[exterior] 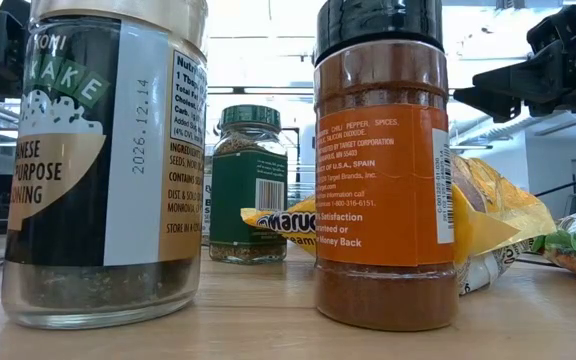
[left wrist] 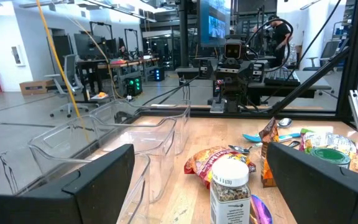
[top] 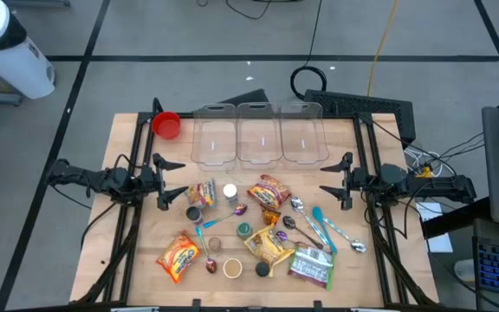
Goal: Pick & Place Food Item
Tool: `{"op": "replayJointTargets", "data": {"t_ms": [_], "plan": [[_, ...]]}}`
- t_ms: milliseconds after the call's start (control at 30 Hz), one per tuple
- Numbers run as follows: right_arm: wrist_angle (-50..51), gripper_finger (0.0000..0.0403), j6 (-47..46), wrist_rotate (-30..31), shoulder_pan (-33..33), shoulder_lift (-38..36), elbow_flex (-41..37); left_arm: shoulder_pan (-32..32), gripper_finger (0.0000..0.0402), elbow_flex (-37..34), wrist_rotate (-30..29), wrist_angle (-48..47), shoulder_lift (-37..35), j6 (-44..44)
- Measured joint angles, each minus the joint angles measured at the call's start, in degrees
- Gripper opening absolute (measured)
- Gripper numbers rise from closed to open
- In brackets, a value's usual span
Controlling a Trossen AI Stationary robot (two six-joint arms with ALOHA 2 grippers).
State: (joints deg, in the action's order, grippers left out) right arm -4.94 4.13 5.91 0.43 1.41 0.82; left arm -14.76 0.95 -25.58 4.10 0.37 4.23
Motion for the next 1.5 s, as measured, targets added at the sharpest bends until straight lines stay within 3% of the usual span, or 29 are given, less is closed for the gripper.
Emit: {"op": "replayJointTargets", "data": {"t_ms": [433,667,800,1033,1500], "plan": [[-1.91,0.0267,-1.49,-0.03,0.02,-0.02,0.00,0.00,0.0374,-0.02,0.02,0.02,0.00,0.00],[-6.16,0.0267,-26.15,0.31,0.02,0.25,0.00,0.00,0.0374,-0.02,0.00,0.00,0.00,0.00],[-9.91,0.0267,-35.80,0.17,0.04,0.31,0.00,0.02,0.0374,0.00,0.00,0.02,0.00,0.00],[-11.09,0.0267,-33.00,4.81,0.04,0.33,0.00,0.02,0.0374,-0.01,0.02,0.02,0.00,0.00],[-11.02,0.0267,-31.81,4.37,0.06,1.33,0.00,0.02,0.0374,-0.02,0.00,0.02,0.00,0.00]]}}
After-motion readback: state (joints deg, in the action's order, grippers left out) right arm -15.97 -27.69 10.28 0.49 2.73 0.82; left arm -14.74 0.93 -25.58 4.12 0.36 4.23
